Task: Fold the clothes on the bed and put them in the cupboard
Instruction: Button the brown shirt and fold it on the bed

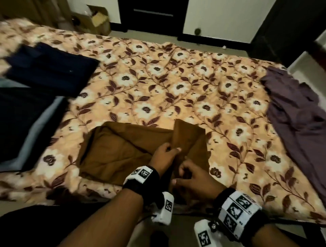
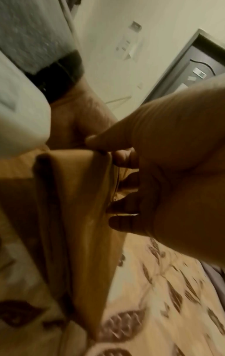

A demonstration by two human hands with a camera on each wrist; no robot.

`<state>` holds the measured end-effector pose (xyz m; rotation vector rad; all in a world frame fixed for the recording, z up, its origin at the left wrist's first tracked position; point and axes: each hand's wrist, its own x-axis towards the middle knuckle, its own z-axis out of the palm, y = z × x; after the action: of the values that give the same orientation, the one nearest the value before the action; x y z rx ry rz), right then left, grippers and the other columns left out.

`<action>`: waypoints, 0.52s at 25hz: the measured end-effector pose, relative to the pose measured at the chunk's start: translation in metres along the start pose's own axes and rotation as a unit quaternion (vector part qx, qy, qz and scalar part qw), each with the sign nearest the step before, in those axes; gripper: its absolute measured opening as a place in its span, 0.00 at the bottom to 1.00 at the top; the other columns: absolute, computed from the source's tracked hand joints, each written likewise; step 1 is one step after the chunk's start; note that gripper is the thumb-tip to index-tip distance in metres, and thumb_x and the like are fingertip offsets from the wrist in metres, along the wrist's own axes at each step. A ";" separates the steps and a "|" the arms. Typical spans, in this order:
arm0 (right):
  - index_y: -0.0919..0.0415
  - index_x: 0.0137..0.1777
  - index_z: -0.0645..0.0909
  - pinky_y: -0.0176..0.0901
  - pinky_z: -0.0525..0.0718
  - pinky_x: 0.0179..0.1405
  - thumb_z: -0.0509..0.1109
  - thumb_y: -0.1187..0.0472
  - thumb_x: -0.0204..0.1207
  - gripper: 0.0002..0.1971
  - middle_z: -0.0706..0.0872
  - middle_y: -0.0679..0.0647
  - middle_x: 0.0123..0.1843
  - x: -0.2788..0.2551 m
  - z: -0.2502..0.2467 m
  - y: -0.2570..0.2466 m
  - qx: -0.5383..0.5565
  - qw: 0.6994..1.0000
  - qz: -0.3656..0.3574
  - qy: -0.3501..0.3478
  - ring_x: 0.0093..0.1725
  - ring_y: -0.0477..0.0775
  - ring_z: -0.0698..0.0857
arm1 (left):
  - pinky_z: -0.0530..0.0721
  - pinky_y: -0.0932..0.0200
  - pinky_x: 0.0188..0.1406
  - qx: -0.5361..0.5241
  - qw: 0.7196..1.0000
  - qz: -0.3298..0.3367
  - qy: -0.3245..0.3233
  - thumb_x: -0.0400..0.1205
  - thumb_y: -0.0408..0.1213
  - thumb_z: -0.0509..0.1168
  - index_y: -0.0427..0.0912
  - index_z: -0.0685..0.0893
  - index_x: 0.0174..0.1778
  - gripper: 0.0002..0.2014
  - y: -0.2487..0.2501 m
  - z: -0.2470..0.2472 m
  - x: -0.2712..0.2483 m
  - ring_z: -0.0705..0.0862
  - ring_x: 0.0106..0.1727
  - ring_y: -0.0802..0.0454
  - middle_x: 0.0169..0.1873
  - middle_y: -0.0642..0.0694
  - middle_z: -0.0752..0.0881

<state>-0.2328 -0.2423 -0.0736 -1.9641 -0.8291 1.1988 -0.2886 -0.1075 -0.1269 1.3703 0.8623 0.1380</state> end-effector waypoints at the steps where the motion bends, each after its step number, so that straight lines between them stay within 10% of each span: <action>1: 0.55 0.40 0.71 0.25 0.74 0.42 0.75 0.63 0.74 0.13 0.78 0.42 0.56 0.011 0.020 -0.011 0.010 0.999 -0.018 -0.033 0.57 0.32 0.75 | 0.83 0.38 0.59 0.007 1.000 -0.004 0.027 0.72 0.48 0.70 0.40 0.83 0.41 0.14 -0.006 -0.035 0.001 0.86 0.47 0.38 0.41 0.37 0.88; 4: 0.53 0.40 0.78 0.36 0.80 0.55 0.73 0.64 0.75 0.08 0.82 0.42 0.57 0.037 0.065 -0.034 0.074 0.995 -0.049 -0.041 0.63 0.41 0.78 | 0.78 0.34 0.65 0.030 0.991 -0.021 0.126 0.73 0.44 0.67 0.43 0.86 0.39 0.08 -0.021 -0.148 0.001 0.86 0.55 0.36 0.51 0.34 0.89; 9: 0.54 0.44 0.77 0.55 0.82 0.53 0.74 0.53 0.72 0.09 0.83 0.57 0.50 0.072 0.043 -0.006 -0.025 0.940 0.042 0.338 0.51 0.62 0.83 | 0.86 0.43 0.57 0.045 0.978 0.008 0.202 0.77 0.52 0.72 0.47 0.88 0.51 0.14 -0.028 -0.222 -0.015 0.88 0.50 0.45 0.50 0.48 0.90; 13: 0.54 0.67 0.72 0.62 0.82 0.61 0.77 0.55 0.72 0.25 0.79 0.61 0.69 0.101 0.034 0.016 0.105 0.950 0.192 0.221 0.61 0.66 0.82 | 0.79 0.56 0.59 0.068 0.975 0.044 0.206 0.75 0.40 0.77 0.40 0.78 0.71 0.29 -0.030 -0.211 -0.016 0.81 0.56 0.49 0.58 0.48 0.82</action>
<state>-0.2234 -0.1632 -0.1466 -2.1522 -0.0871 0.9426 -0.4391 0.0437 -0.1363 1.5362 1.1717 0.4518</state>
